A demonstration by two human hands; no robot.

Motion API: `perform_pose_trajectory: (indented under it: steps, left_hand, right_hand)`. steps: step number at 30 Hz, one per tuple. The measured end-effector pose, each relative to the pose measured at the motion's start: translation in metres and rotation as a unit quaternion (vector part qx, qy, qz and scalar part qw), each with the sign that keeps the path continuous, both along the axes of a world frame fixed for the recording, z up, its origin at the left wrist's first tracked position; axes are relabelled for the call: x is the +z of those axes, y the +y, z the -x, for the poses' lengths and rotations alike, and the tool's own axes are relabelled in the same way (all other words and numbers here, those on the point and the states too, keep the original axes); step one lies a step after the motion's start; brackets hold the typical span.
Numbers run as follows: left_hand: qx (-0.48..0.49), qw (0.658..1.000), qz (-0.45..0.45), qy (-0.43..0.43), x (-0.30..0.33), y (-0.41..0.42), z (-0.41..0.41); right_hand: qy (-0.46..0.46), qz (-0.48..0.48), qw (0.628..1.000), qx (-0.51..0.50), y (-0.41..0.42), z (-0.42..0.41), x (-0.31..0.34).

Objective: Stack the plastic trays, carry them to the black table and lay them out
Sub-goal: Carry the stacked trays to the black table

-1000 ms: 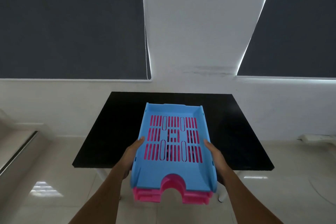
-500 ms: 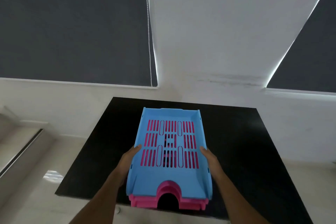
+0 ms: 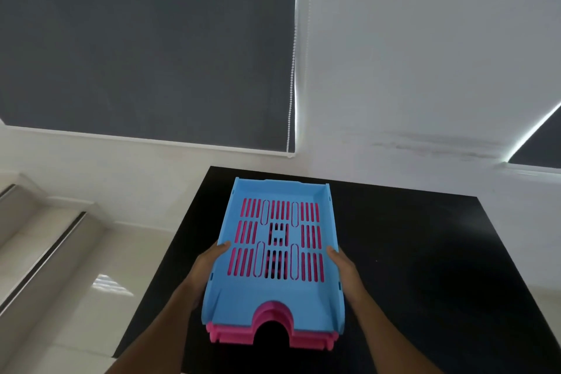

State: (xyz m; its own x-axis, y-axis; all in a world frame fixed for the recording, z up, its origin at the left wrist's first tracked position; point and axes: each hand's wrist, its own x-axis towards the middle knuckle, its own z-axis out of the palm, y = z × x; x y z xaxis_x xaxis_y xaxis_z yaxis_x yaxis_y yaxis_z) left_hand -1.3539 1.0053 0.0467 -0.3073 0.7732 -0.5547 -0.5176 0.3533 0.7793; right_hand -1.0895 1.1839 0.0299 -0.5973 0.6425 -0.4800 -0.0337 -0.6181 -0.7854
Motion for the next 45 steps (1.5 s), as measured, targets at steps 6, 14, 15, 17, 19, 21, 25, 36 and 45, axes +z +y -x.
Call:
perform_pose_trajectory:
  steps: [6,14,15,17,19,21,25,36,45]
  left_hand:
    - [0.011,0.999,0.009,0.031,-0.005,-0.011,0.044]
    - [-0.012,0.996,-0.001,0.091,-0.009,-0.019,0.051]
    - [-0.013,0.996,-0.002,0.092,-0.007,-0.019,0.051]
    - [-0.019,0.996,-0.007,0.086,-0.003,-0.019,0.05]
    - [-0.024,0.996,-0.01,0.083,-0.001,-0.017,0.047]
    - [-0.028,0.996,-0.01,0.088,-0.002,-0.013,0.041]
    - [-0.05,0.994,-0.018,0.096,-0.001,0.008,0.019]
    - [-0.081,0.991,-0.039,0.1,-0.007,0.091,-0.083]
    - [-0.071,0.993,-0.023,0.089,-0.011,0.117,-0.126]
  right_hand:
    - [0.007,-0.004,1.0,0.002,-0.013,0.047,-0.007]
    - [-0.002,-0.013,1.0,-0.008,-0.027,0.054,-0.011]
    - [-0.009,-0.022,1.0,-0.005,-0.028,0.053,-0.01]
    - [-0.022,-0.03,0.999,0.0,-0.027,0.051,-0.011]
    - [-0.034,-0.033,0.999,-0.001,-0.026,0.046,-0.012]
    - [-0.041,-0.035,0.999,-0.006,-0.024,0.038,-0.012]
    - [-0.051,-0.038,0.997,-0.036,-0.015,0.008,-0.007]
    - [-0.083,-0.078,0.991,-0.07,0.045,-0.108,0.006]
    - [-0.086,-0.063,0.993,-0.055,0.075,-0.144,0.007]
